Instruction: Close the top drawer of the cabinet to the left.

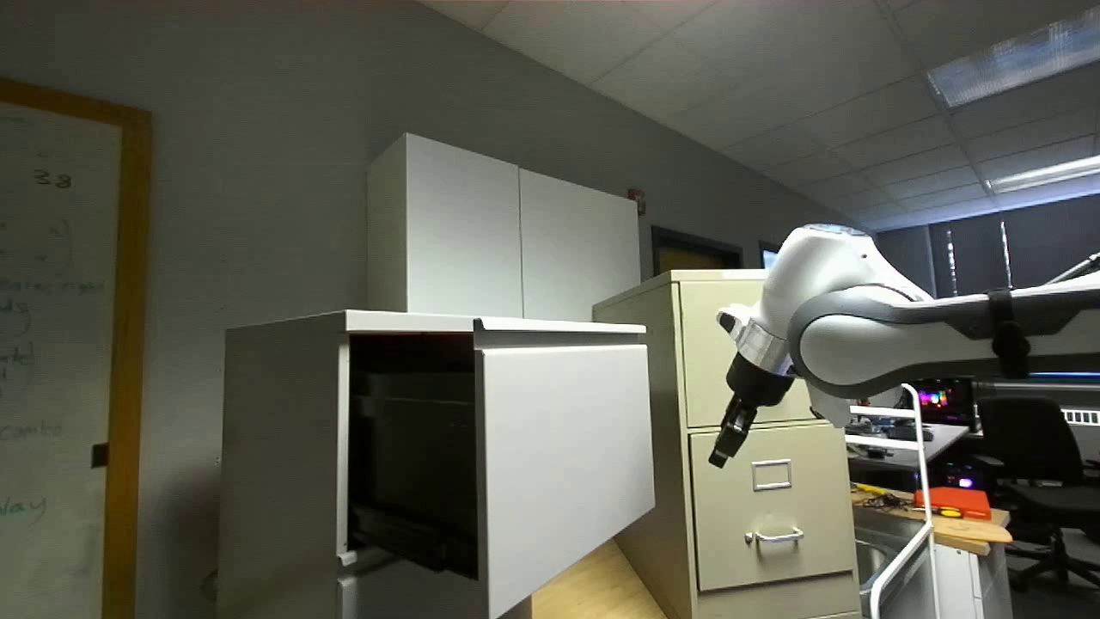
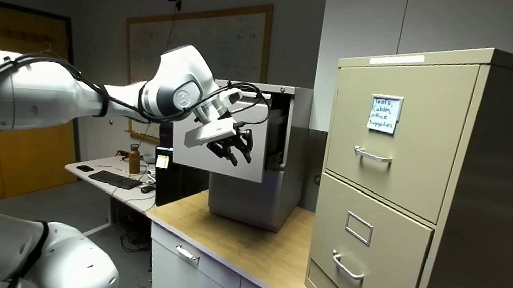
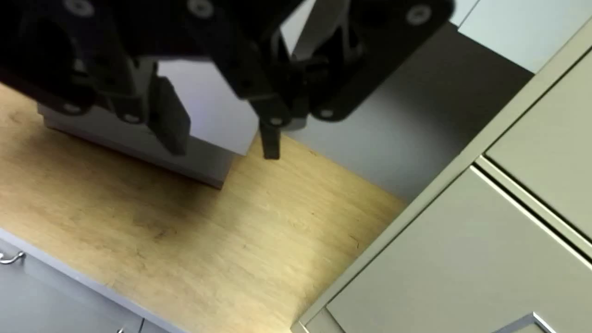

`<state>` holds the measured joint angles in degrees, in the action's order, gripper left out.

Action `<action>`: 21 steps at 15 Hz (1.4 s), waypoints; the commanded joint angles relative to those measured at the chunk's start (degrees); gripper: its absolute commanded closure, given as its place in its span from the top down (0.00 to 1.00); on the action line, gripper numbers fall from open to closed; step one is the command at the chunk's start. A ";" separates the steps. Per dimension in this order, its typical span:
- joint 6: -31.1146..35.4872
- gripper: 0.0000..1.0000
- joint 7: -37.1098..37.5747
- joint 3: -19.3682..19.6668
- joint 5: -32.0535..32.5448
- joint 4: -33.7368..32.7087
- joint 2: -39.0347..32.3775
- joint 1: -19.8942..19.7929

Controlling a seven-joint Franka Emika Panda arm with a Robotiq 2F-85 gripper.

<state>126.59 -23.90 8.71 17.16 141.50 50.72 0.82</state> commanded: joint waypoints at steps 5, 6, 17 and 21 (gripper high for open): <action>7.82 0.02 2.75 -1.44 -5.92 -0.67 0.52 4.44; 8.73 0.02 3.03 -1.72 -6.57 -0.87 0.14 4.97; 17.42 0.05 5.55 -5.81 -9.64 -7.42 -10.02 8.78; 17.78 0.06 6.50 -6.34 -11.11 -13.07 -18.01 9.58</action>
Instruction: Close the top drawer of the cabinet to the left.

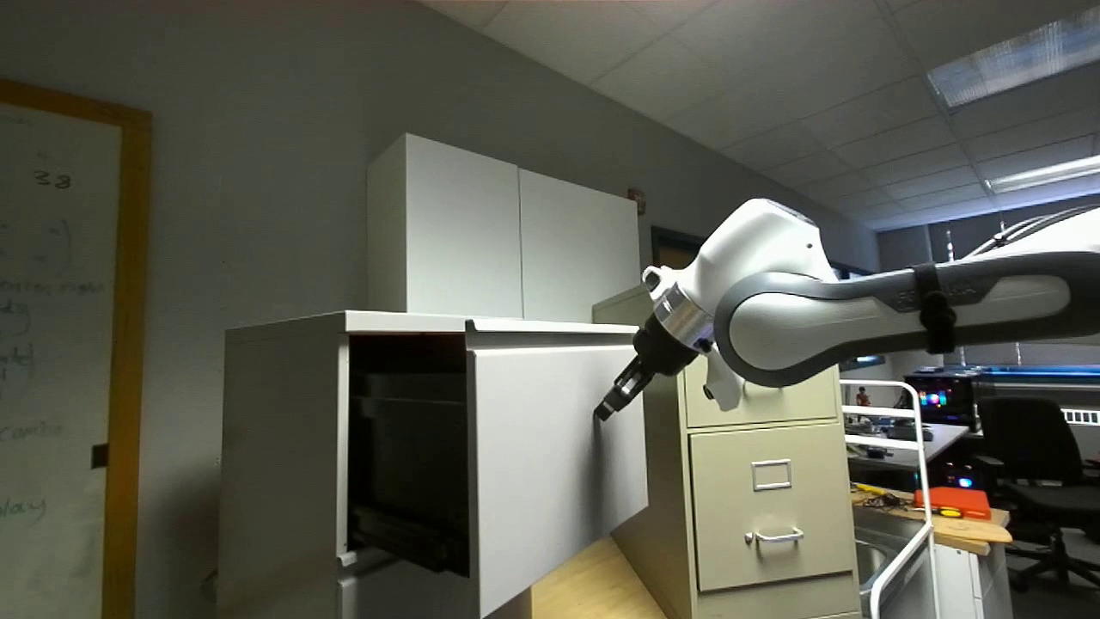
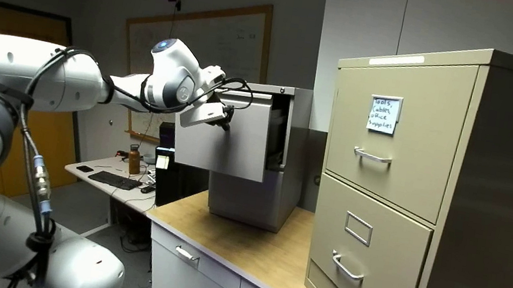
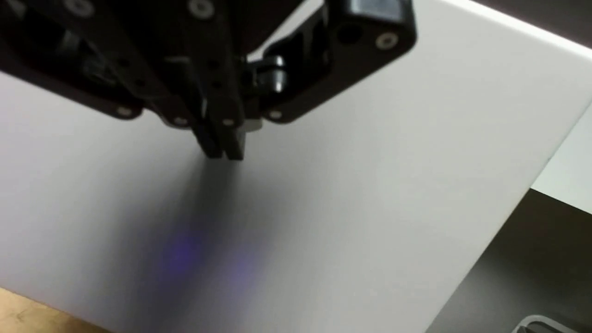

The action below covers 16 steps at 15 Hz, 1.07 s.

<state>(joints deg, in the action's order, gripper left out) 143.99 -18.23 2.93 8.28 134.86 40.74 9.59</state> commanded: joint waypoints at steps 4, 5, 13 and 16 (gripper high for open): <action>-0.01 0.05 1.96 -1.29 -3.65 -13.96 -16.33 0.02; -0.14 0.06 2.42 -1.50 -3.89 -16.18 -18.59 -0.18; -4.46 0.06 7.00 -5.20 -1.43 -36.37 -36.61 -2.39; -8.36 0.06 8.79 -6.64 0.16 -44.57 -42.41 -2.47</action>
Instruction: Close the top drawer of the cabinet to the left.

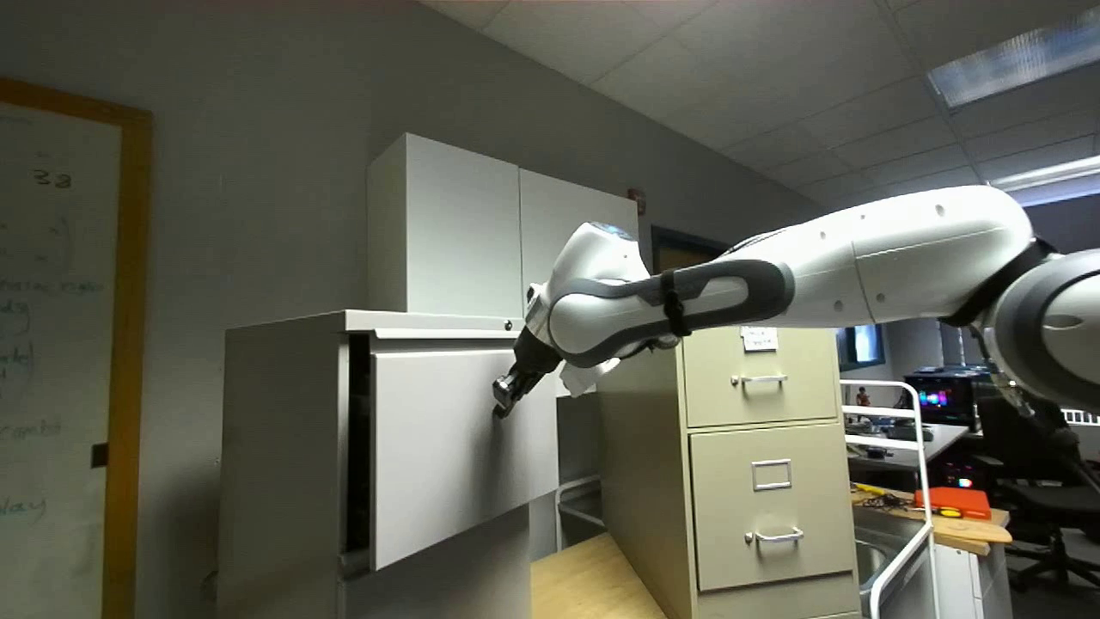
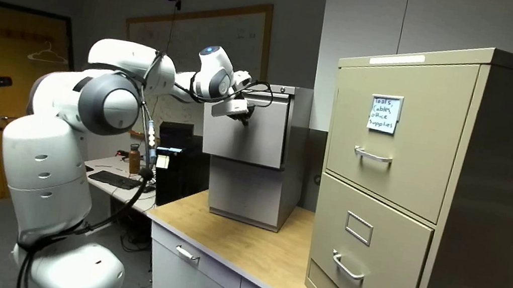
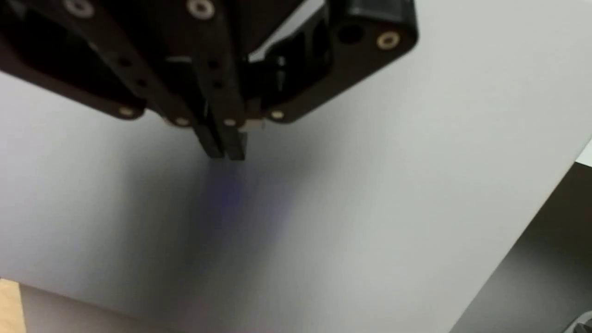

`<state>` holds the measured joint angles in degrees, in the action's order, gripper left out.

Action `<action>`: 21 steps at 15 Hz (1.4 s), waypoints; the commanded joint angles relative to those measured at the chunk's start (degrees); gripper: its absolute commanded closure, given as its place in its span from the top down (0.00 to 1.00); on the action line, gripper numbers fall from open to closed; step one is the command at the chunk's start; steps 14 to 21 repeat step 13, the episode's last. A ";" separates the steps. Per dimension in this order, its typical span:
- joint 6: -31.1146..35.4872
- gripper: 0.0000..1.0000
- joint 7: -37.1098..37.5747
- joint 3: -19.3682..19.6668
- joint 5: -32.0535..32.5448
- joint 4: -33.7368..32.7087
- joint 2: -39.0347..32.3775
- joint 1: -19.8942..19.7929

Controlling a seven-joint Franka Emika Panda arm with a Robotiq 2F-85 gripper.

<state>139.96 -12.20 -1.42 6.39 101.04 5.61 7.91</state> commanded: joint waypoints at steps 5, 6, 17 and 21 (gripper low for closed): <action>-10.10 0.06 4.27 -3.61 4.17 -21.94 -14.89 0.29; -11.07 0.06 4.43 -3.72 4.52 -23.56 -15.94 0.45; -17.06 0.06 4.68 -3.41 5.46 -34.02 -22.77 1.48; -17.06 0.06 4.68 -3.41 5.46 -34.02 -22.77 1.48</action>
